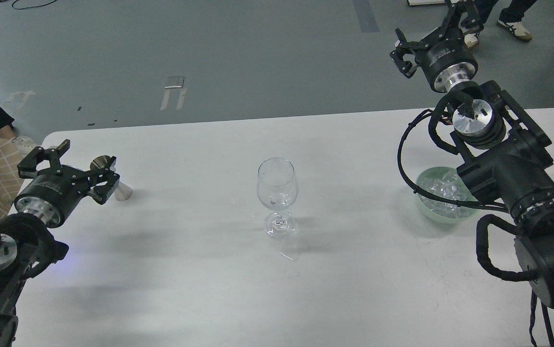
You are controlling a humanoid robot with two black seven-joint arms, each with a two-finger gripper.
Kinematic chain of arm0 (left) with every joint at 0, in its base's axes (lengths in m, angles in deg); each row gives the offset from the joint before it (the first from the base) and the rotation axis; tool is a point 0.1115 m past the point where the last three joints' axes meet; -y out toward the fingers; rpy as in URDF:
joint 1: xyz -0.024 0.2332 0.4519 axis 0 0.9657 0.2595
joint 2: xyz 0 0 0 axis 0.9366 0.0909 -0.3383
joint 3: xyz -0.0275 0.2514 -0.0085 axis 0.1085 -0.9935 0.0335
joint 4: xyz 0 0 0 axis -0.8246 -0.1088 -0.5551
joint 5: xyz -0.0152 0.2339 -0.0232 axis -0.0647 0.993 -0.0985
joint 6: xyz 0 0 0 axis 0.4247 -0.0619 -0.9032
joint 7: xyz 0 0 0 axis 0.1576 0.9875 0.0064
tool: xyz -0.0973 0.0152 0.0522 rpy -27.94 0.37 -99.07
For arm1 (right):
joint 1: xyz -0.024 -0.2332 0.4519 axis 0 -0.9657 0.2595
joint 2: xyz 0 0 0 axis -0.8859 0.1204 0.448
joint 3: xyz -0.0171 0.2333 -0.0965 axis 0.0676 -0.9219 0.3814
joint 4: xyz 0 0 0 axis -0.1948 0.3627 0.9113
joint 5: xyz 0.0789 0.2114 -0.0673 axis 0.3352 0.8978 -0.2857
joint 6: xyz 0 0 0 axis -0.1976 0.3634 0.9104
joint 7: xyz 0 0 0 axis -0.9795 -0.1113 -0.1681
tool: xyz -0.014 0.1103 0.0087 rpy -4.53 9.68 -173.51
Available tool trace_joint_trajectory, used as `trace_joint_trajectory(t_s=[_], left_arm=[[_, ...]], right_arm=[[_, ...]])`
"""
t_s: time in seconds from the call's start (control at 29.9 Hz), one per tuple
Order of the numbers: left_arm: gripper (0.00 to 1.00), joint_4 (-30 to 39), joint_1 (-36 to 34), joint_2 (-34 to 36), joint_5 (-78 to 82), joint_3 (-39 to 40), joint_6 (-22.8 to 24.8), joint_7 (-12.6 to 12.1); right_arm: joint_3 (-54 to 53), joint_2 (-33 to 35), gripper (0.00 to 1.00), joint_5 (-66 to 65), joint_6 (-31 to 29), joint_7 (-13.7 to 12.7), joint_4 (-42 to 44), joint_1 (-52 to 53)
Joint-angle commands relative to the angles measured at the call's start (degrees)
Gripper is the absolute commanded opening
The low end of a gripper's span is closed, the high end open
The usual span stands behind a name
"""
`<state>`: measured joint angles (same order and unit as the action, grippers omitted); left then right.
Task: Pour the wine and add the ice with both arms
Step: 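Open the left gripper and position it around the metal jigger, then close the left gripper on the metal jigger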
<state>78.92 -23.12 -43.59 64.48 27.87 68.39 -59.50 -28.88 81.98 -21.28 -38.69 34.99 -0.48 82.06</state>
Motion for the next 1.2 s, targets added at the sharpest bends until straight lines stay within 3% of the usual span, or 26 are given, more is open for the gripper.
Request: trace_joint_trajectory(t_s=[0.0,0.13,0.47,1.17], left_arm=[[0.91,0.44,1.12,-0.59,0.00,0.44,0.01,0.00],[0.89,0.44,2.53,-1.82,0.00,0.53,0.89,0.00],[0.71,-0.79,4.29,-4.72,0.79,0.53,3.00,-0.09],[0.72,-8.61,3.41,-5.69,1.40,0.09,1.33,0.70]], right_arm=[[0.08,0.00,1.00,0.00,0.08,0.00,-0.02,-0.10],[0.08,0.00,1.00,0.00,0.08,0.00,0.06,-0.19],[0.08,0.00,1.00,0.00,0.08,0.00,-0.02,-0.28],[0.08,-0.18,1.00,0.00,0.17,0.00,-0.02,-0.54]])
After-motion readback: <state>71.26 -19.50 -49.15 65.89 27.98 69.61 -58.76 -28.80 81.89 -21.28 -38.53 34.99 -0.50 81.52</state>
